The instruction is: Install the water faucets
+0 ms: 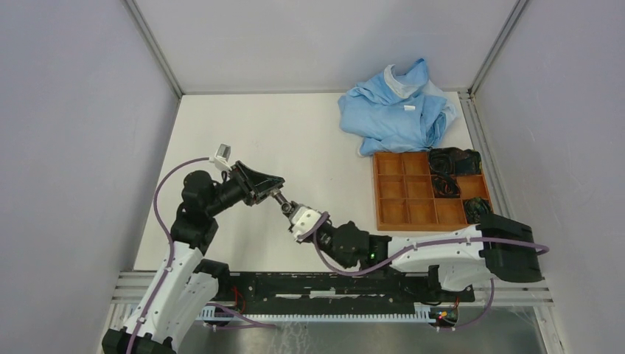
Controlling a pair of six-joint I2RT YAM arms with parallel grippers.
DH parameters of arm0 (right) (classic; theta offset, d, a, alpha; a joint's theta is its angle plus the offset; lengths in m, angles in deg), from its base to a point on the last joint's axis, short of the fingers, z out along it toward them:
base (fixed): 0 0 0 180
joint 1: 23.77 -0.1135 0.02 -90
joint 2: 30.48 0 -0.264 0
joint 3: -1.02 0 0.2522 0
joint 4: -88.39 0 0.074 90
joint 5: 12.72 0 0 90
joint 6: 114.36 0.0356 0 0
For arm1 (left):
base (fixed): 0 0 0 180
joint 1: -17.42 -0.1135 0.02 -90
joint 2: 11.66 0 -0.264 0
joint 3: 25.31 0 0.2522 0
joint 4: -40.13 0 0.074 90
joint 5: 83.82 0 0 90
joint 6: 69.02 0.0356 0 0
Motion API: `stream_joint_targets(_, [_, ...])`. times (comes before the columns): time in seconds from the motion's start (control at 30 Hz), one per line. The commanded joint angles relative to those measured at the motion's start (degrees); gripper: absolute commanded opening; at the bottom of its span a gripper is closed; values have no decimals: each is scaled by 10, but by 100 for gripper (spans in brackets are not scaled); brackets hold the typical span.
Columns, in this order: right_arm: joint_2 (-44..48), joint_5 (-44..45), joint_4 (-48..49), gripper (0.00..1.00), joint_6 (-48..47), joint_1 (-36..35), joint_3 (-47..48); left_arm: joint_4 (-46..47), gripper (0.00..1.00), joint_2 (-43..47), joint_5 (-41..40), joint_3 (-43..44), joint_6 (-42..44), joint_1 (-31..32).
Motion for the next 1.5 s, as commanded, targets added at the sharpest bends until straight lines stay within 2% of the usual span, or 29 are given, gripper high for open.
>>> stream_joint_targets(0.0, [84,-150,115,5,247,63,-49,20,2,12,38,-10,7,2])
stream_joint_targets(0.27, [70,-344,261,7,563,168,-105,39,2,33,40,-17,-1,2])
stream_joint_targets(0.4, [13,-428,396,9,786,214,-128,42,2,47,35,-21,5,2])
stream_joint_targets(0.5, [-59,-459,557,15,973,245,-139,43,2,63,25,-26,10,2])
stream_joint_targets(0.6, [-150,-473,704,37,1128,255,-121,45,2,79,11,-34,14,3])
stream_joint_targets(0.67, [-183,-488,732,60,1178,255,-108,46,2,93,-6,-36,16,2])
stream_joint_targets(0.73, [-180,-502,717,79,1174,254,-123,44,2,106,-26,-36,19,2])
stream_joint_targets(0.77, [-161,-506,682,93,1162,257,-144,38,2,109,-35,-34,20,2])
stream_joint_targets(0.8, [-133,-504,647,98,1142,260,-166,28,2,110,-44,-30,25,2])
stream_joint_targets(0.93, [1,-501,431,98,989,284,-227,-17,2,90,-61,-11,38,2])
stream_joint_targets(1.03, [106,-494,213,98,847,293,-223,-21,2,78,-66,-2,40,2])
stream_joint_targets(1.07, [145,-483,100,98,768,293,-201,-26,2,73,-66,4,43,2])
stream_joint_targets(1.13, [200,-399,-130,98,591,265,-126,-44,2,60,-68,15,49,3])
stream_joint_targets(1.2, [230,-279,-257,98,444,219,-73,-59,2,48,-69,25,55,2])
stream_joint_targets(1.3, [248,-151,-325,98,252,145,-34,-63,2,31,-65,31,54,2])
stream_joint_targets(1.47, [223,23,-327,98,-7,13,-18,-68,2,12,-64,31,49,2])
